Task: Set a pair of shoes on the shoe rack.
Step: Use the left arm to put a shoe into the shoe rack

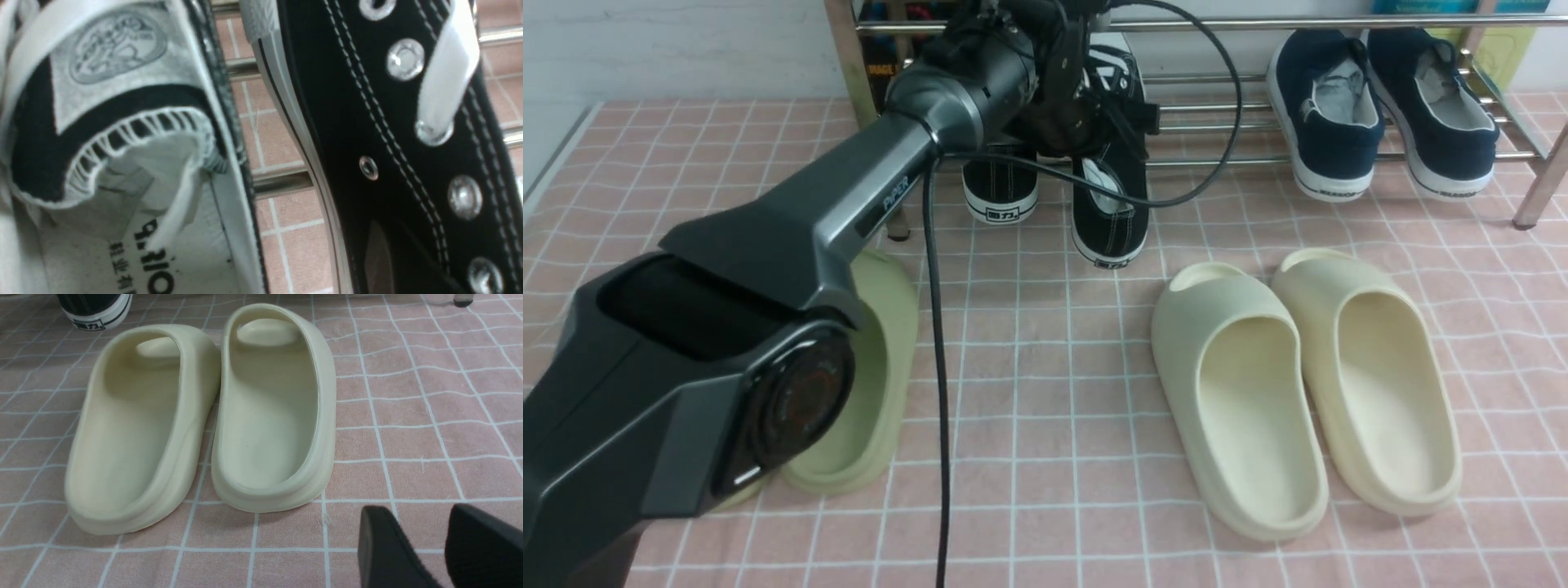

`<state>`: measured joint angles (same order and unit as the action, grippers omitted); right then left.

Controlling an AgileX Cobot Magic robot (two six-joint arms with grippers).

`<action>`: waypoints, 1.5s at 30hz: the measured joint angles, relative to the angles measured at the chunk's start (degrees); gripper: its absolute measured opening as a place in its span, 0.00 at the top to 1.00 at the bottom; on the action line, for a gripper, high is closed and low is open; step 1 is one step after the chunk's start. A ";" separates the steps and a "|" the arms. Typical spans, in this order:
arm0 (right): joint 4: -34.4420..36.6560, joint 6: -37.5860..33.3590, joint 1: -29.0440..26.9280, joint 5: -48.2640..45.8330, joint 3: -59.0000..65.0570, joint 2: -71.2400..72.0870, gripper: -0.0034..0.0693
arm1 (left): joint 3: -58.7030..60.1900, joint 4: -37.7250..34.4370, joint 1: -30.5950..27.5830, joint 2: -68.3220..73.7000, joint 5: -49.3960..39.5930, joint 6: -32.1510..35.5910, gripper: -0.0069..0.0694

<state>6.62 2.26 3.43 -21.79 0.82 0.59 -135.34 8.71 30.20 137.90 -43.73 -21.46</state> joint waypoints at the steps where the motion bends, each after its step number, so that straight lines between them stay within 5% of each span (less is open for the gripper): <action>1: 0.00 0.00 0.00 0.00 0.00 0.00 0.62 | 0.00 0.31 0.00 0.00 0.23 0.00 0.82; 15: -0.05 0.00 0.00 0.00 0.00 0.00 0.62 | -0.06 1.78 0.11 -0.05 0.93 0.00 0.76; 25: -0.05 0.00 0.00 0.00 0.00 0.00 0.62 | -0.29 2.51 0.58 -2.26 -0.51 0.05 0.50; 30: -0.05 0.00 0.00 0.00 0.00 0.00 0.62 | -0.29 2.34 0.99 -8.21 -3.66 1.67 0.46; 35: -0.05 0.00 0.00 0.00 0.00 0.00 0.62 | -0.68 2.34 2.79 -15.04 -12.11 7.90 0.51; 40: -0.05 0.00 0.00 0.00 0.00 0.00 0.62 | -1.24 -0.95 6.34 -15.27 -26.37 15.05 0.73; 45: -0.05 0.00 0.00 0.00 0.00 0.00 0.62 | -0.99 -5.01 8.81 -8.76 -27.02 18.54 0.89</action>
<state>6.57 2.26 3.43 -21.79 0.82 0.59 -136.33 3.70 39.01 129.14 -70.75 -2.93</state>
